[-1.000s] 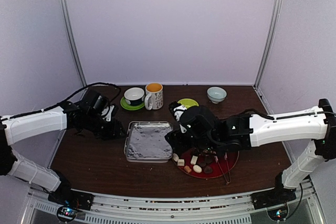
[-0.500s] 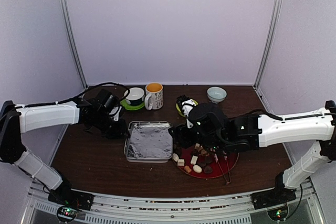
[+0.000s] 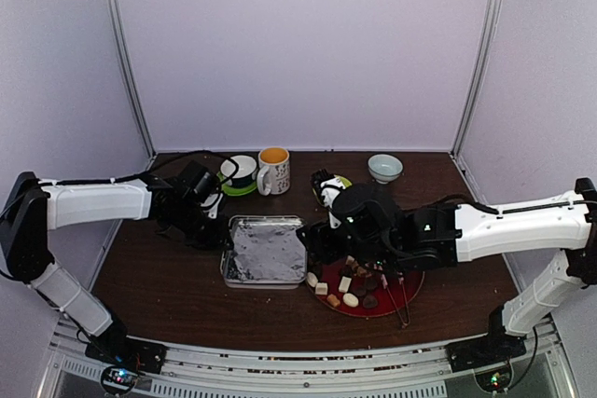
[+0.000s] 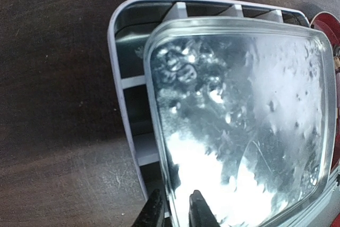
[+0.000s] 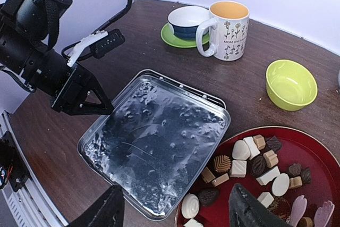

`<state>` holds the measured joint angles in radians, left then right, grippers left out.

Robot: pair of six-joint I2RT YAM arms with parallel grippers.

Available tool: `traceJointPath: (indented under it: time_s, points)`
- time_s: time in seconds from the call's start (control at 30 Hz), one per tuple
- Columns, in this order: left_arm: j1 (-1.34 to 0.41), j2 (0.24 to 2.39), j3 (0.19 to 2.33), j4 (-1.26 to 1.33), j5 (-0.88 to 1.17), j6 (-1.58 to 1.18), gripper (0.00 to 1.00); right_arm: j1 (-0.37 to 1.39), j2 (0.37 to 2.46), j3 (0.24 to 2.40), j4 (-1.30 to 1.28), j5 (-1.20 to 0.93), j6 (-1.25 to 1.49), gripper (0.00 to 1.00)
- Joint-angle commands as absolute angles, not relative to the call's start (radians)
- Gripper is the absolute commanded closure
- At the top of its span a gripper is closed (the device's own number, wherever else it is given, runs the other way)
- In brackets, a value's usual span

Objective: Pack the chocolate
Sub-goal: Pick up the box lid from the packing box.

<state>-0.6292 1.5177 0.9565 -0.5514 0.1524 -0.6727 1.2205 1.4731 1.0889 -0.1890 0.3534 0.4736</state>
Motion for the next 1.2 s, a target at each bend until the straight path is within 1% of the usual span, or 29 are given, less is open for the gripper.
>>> traceJointPath:
  time_s: [0.0, 0.23, 0.33, 0.4, 0.47, 0.77, 0.93, 1.03, 1.17]
  points:
    - [-0.642, 1.527, 0.987, -0.555, 0.140, -0.666, 0.81, 1.215, 1.496, 1.118, -0.187, 0.345, 0.462, 0.33]
    - [-0.646, 1.565, 1.003, -0.591, 0.108, -0.672, 0.81, 1.215, 1.495, 1.120, -0.186, 0.330, 0.457, 0.32]
    - [-0.657, 1.575, 1.028, -0.618, 0.081, -0.676, 0.87, 1.215, 1.490, 1.116, -0.185, 0.331, 0.460, 0.32]
    - [-0.667, 1.579, 1.054, -0.646, 0.049, -0.677, 0.95, 1.215, 1.489, 1.114, -0.184, 0.331, 0.459, 0.32]
    - [-0.672, 1.578, 1.075, -0.674, 0.025, -0.685, 1.00, 1.214, 1.487, 1.115, -0.184, 0.334, 0.459, 0.32]
    - [-0.683, 1.439, 1.157, -0.780, -0.058, -0.694, 1.00, 1.215, 1.462, 1.102, -0.190, 0.366, 0.457, 0.32]
    - [-0.676, 1.361, 1.221, -0.882, -0.190, -0.698, 1.00, 1.214, 1.435, 1.088, -0.178, 0.387, 0.455, 0.32]
    - [-0.629, 1.292, 1.217, -0.898, -0.241, -0.700, 1.00, 1.214, 1.420, 1.082, -0.176, 0.401, 0.450, 0.32]
    - [-0.474, 1.171, 1.142, -0.878, -0.224, -0.705, 1.00, 1.214, 1.409, 1.086, -0.189, 0.418, 0.441, 0.32]
